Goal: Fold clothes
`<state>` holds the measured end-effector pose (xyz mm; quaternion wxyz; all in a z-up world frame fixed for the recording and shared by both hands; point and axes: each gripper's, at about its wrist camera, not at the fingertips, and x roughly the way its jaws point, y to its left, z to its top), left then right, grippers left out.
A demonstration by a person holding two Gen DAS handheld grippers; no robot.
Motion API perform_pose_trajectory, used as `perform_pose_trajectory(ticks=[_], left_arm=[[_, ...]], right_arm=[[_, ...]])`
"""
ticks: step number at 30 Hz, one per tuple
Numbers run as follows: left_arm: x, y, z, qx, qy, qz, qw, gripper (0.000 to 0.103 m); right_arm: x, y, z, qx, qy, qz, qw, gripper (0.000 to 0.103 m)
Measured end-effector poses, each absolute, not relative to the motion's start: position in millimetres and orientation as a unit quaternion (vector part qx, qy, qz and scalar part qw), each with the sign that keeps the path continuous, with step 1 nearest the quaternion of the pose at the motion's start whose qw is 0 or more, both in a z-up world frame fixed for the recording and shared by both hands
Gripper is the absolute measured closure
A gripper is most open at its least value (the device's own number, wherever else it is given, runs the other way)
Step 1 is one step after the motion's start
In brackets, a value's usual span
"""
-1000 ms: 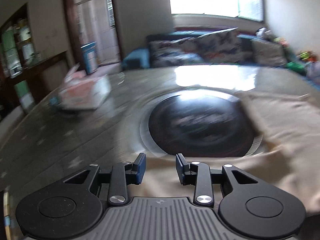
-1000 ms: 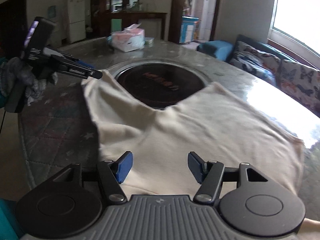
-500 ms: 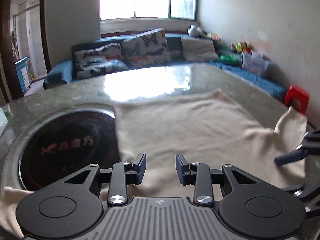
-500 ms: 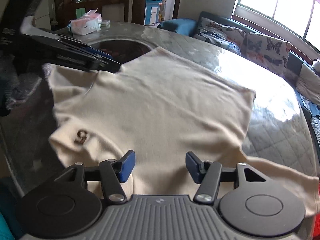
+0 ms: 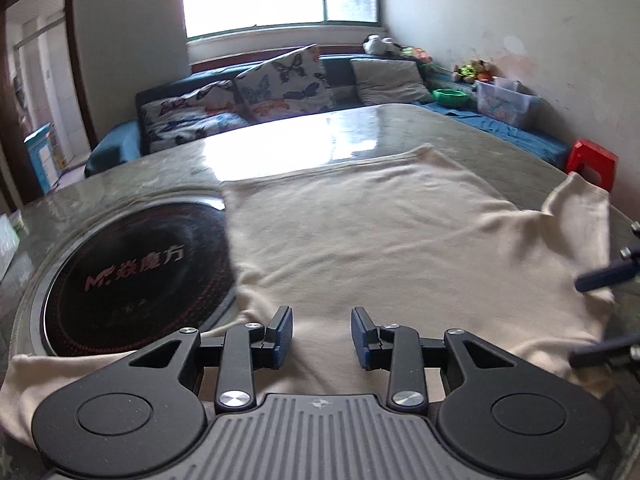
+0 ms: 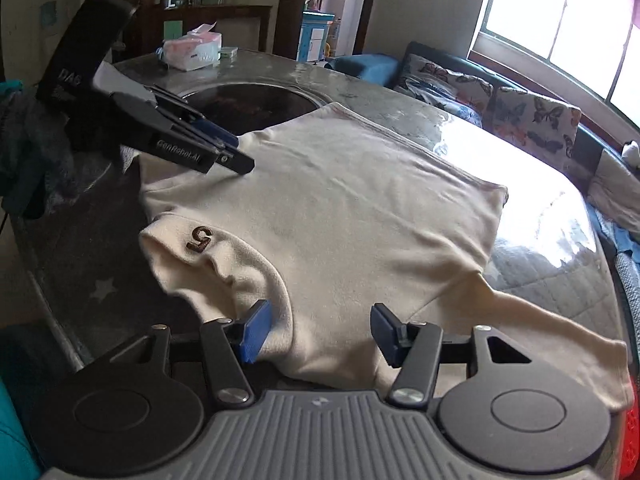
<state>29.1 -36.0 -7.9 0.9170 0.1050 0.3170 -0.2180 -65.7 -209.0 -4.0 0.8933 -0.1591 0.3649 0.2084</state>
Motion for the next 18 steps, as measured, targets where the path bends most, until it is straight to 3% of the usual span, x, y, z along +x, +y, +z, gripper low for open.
perform_pose_trajectory(ticks=[8,18], left_arm=[[7,-63,-4,0.109,0.306,-0.268,0.907,0.068],[-13,-79,-15,0.142,0.305,-0.291,0.896,0.067]], right_arm=[[-67,-261,14,-0.097,0.348,0.124,0.924,0.047],[-59,-335,-11,-0.036,0.369,0.008,0.929,0.052]])
